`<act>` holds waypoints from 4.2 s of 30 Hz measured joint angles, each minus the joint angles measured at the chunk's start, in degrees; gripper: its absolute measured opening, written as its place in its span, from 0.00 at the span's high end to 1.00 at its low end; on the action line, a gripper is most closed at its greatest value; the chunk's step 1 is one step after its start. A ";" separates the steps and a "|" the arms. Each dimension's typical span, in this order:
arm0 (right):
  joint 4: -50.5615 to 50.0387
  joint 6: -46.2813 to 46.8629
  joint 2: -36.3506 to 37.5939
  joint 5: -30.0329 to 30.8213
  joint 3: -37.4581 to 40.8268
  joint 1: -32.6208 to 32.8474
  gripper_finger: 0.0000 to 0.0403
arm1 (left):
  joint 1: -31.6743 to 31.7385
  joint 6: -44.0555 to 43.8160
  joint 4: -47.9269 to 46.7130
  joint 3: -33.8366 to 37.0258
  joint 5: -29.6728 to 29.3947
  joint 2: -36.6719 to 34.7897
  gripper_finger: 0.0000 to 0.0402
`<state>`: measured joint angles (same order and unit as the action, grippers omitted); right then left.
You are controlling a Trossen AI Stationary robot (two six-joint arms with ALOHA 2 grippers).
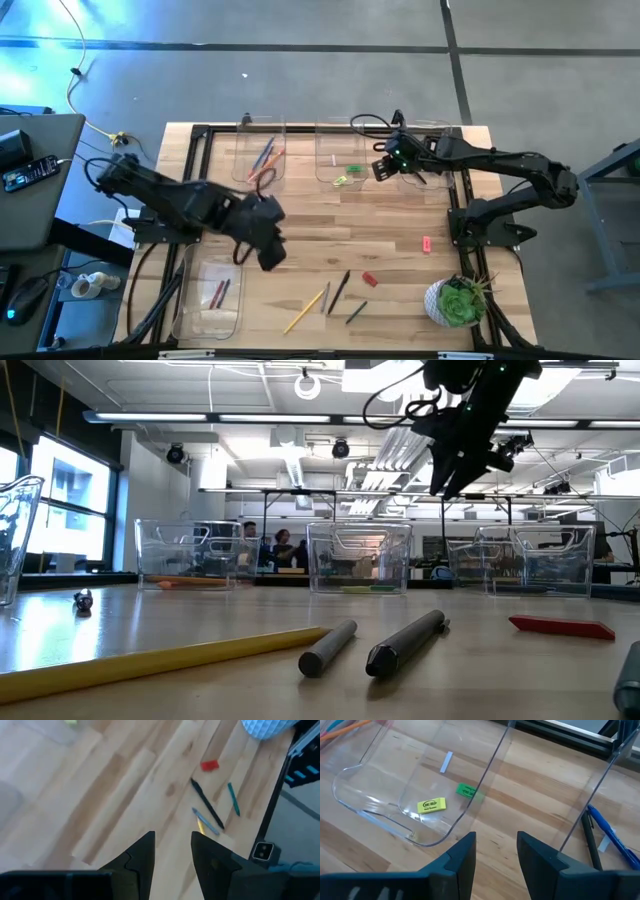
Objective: Sort crayons/erasers/pens/pencils in bins
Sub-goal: Put the yellow pencil into the top left transparent bin
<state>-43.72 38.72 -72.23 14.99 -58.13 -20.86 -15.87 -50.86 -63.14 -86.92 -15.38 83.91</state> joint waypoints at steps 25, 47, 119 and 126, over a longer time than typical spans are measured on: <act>-0.85 -2.57 -0.02 -1.47 0.00 0.00 0.67 | -9.20 -23.22 8.24 0.03 6.19 21.44 0.71; -1.20 -3.21 -0.02 -1.45 0.00 -0.03 0.67 | -10.55 -26.87 18.45 0.09 7.45 31.24 0.71; -5.47 -19.62 10.58 -10.13 0.00 -1.60 0.67 | -13.16 -17.78 20.56 0.12 -0.90 40.74 1.00; -7.60 -20.28 12.22 -11.98 0.01 -1.08 0.67 | -13.78 -23.89 20.69 0.30 -4.17 39.46 1.00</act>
<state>-51.32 18.44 -60.00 3.01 -58.12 -21.94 -29.65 -74.75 -42.45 -86.62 -19.54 123.37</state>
